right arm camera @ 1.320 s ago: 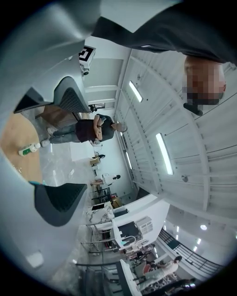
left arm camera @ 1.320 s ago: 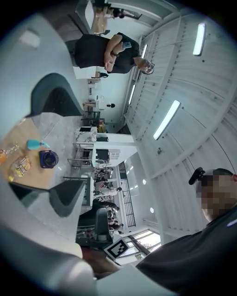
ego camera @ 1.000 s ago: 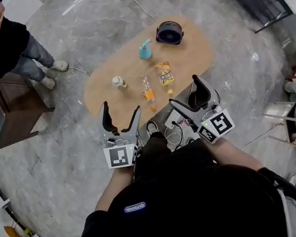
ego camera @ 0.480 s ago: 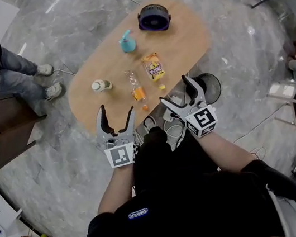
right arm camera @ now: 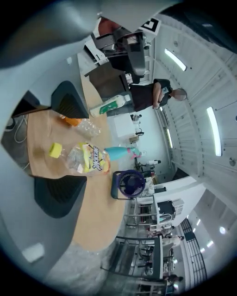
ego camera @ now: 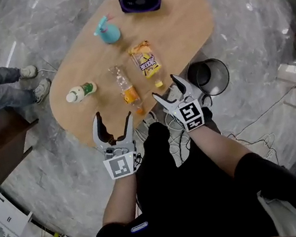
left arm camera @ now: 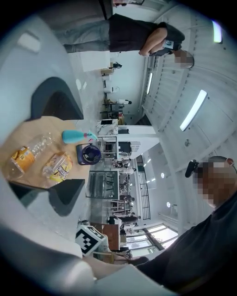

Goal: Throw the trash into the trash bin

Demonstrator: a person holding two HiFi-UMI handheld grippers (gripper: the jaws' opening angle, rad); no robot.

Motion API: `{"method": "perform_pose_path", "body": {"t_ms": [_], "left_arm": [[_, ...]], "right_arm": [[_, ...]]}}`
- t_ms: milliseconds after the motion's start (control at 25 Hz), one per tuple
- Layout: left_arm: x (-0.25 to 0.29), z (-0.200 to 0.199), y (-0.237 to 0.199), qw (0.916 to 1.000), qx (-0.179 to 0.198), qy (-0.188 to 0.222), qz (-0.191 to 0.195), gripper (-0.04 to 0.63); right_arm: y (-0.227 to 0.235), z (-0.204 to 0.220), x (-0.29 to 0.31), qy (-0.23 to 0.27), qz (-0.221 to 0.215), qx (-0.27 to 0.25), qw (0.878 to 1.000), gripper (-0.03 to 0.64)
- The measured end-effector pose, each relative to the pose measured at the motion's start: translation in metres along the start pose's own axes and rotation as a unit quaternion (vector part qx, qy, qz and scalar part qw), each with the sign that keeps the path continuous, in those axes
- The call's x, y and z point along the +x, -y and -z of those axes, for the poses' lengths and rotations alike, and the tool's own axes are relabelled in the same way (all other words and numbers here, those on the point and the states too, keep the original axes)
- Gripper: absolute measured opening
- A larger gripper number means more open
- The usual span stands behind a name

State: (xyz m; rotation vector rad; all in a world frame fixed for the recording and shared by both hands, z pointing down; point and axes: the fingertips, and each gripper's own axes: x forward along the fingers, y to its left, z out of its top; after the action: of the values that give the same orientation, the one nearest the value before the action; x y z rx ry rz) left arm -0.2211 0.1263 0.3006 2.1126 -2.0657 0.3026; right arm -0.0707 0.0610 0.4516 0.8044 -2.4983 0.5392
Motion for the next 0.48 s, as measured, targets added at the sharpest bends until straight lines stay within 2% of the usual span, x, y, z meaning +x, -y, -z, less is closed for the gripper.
{"method": "perform_pose_path", "body": {"t_ms": [40,240,320,440,480], "left_arm": [[0.001,0.005,0.001,1.0,-0.003,0.0,0.002,0.405],[0.001,0.022,0.008,0.9998,-0.017,0.001,0.013,0.405],[-0.001,0.025,0.01,0.9997,-0.017,0.002,0.018,0.405],[-0.005,0.028,0.011,0.9996,-0.016,0.006,0.021,0.405],[-0.005,0.029,0.011,0.9996,-0.015,0.008,0.022,0.405]], "right_arm": [[0.0,0.012,0.007,-0.008,0.003,0.003,1.0,0.385],[0.003,0.05,0.04,-0.026,0.017,0.023,0.999,0.369],[0.008,0.059,0.05,-0.029,0.03,0.026,0.999,0.34],[0.01,0.062,0.057,-0.029,0.032,0.014,0.999,0.175],[0.008,0.06,0.057,-0.027,0.025,0.007,0.999,0.17]]}}
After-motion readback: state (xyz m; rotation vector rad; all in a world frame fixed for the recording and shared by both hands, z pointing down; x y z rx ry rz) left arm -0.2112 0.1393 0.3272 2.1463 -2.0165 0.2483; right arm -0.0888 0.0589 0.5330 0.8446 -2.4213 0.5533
